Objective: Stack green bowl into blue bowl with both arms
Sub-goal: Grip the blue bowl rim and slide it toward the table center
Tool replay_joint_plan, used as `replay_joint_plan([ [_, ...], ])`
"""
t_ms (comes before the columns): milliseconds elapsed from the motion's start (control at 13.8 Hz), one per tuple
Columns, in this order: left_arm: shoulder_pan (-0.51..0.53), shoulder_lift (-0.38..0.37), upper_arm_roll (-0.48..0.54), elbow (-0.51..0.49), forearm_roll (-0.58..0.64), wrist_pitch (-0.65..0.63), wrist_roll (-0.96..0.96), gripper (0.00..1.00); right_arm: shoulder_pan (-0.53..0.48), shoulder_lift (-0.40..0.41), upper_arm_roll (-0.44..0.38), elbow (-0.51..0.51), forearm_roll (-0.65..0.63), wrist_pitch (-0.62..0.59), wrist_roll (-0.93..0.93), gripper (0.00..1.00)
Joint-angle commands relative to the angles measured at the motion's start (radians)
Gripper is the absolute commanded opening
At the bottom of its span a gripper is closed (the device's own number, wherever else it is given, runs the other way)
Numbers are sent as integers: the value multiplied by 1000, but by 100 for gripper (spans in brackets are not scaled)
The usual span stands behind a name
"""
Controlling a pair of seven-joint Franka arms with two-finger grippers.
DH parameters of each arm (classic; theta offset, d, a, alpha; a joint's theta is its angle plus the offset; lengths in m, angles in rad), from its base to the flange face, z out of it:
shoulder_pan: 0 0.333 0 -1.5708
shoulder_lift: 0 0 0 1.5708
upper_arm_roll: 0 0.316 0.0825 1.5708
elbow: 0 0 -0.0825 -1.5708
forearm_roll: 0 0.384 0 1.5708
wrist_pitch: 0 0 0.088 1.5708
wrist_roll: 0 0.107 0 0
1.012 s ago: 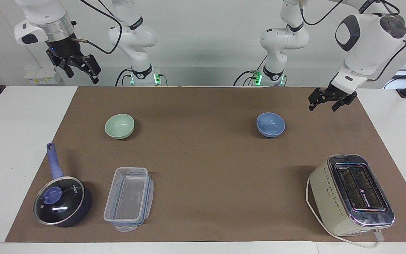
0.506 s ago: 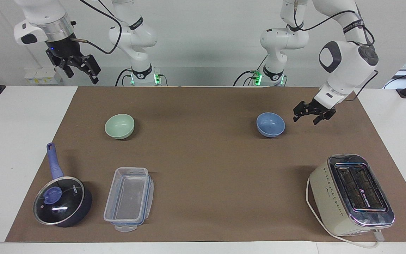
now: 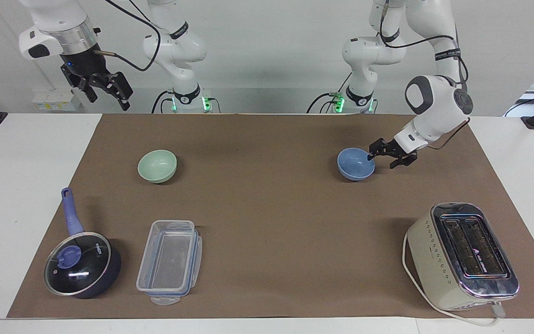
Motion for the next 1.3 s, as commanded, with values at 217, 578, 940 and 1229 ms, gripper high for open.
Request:
replay_joint_plan([
  [217,-44,16,-4,-77,-105,116,48,48,-7,-1,7,3,5,4,6,100],
  [578,-41,34,-3,-70,-114,127,46,0,-7,-1,7,3,5,4,6,100],
  [940,7,33,-1,36,-119,-20,39,0,-7,-1,7,3,5,4,6,100],
  [1229,-68,30,-15,82,-117,-31,-133,0,-7,-1,7,3,5,4,6,100],
])
